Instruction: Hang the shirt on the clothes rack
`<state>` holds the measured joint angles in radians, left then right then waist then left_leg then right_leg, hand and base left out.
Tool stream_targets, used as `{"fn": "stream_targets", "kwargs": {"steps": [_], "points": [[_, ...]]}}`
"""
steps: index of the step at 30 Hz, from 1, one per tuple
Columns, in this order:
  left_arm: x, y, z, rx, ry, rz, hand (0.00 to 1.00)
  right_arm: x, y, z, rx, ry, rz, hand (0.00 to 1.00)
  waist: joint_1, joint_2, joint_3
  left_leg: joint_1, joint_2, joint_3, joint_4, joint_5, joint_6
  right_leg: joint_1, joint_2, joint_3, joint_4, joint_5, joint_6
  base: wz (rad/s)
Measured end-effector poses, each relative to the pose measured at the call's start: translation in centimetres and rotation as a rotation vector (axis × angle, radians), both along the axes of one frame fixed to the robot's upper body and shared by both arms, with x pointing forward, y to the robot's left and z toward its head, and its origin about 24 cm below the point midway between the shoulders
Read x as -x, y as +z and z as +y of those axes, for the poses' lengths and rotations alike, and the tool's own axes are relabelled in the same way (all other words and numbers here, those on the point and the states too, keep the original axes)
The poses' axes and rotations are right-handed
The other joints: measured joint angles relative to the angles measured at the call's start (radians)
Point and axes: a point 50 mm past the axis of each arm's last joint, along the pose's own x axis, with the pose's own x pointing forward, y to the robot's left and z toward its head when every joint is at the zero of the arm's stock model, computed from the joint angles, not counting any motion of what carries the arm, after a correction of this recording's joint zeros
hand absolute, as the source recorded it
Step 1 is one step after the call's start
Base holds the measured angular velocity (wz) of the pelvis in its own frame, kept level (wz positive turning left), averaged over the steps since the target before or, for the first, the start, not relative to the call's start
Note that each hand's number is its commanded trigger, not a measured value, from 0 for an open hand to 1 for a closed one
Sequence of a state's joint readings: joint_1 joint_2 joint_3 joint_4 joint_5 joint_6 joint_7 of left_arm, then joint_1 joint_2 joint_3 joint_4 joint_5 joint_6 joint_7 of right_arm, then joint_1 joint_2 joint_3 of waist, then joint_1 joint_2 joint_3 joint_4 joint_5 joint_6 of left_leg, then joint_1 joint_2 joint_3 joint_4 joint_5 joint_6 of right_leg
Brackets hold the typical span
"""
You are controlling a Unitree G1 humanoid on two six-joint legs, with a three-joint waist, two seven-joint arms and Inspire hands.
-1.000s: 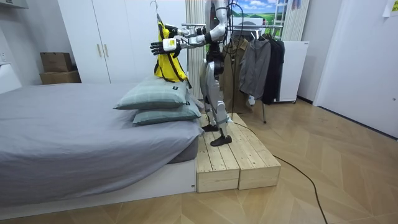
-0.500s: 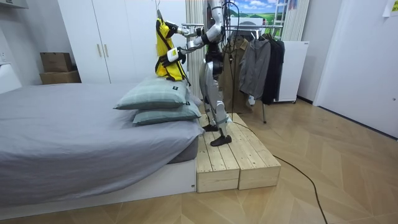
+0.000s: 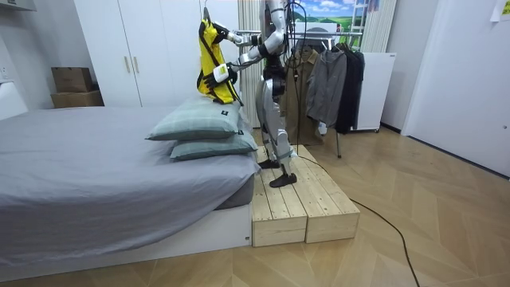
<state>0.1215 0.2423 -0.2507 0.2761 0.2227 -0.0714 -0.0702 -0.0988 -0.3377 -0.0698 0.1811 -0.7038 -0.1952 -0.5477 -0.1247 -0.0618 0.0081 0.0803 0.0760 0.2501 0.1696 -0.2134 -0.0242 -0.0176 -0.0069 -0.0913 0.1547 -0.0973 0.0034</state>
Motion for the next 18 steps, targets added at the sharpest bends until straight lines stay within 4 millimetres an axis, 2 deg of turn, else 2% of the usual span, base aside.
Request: {"fn": "stream_targets", "kwargs": {"steps": [6,12,18], "points": [[-0.5,0.7,2.2,0.072,0.128,-0.022,0.0,0.1,0.4,-0.7,-0.003,-0.03,-0.022,1.0,0.0,-0.001,-0.0008,0.0,0.0,0.0,0.0,0.0,0.0,-0.001,0.0,0.001,0.0,0.0,0.0,0.0],[-0.5,0.7,2.3,0.089,0.142,-0.022,0.0,0.2,0.2,-0.7,-0.003,-0.031,-0.017,1.0,0.0,0.0,-0.0016,0.003,0.0,-0.002,0.0,0.0,0.0,0.003,0.001,0.001,0.001,0.0,0.0,0.0],[0.4,0.1,2.5,0.09,0.15,0.008,0.0,1.3,-1.0,-1.0,-0.002,-0.04,0.031,1.0,-0.005,0.003,-0.0033,0.019,0.001,0.0,-0.001,0.0,0.0,0.009,0.0,0.003,0.017,-0.001,0.001,-0.02]]}}
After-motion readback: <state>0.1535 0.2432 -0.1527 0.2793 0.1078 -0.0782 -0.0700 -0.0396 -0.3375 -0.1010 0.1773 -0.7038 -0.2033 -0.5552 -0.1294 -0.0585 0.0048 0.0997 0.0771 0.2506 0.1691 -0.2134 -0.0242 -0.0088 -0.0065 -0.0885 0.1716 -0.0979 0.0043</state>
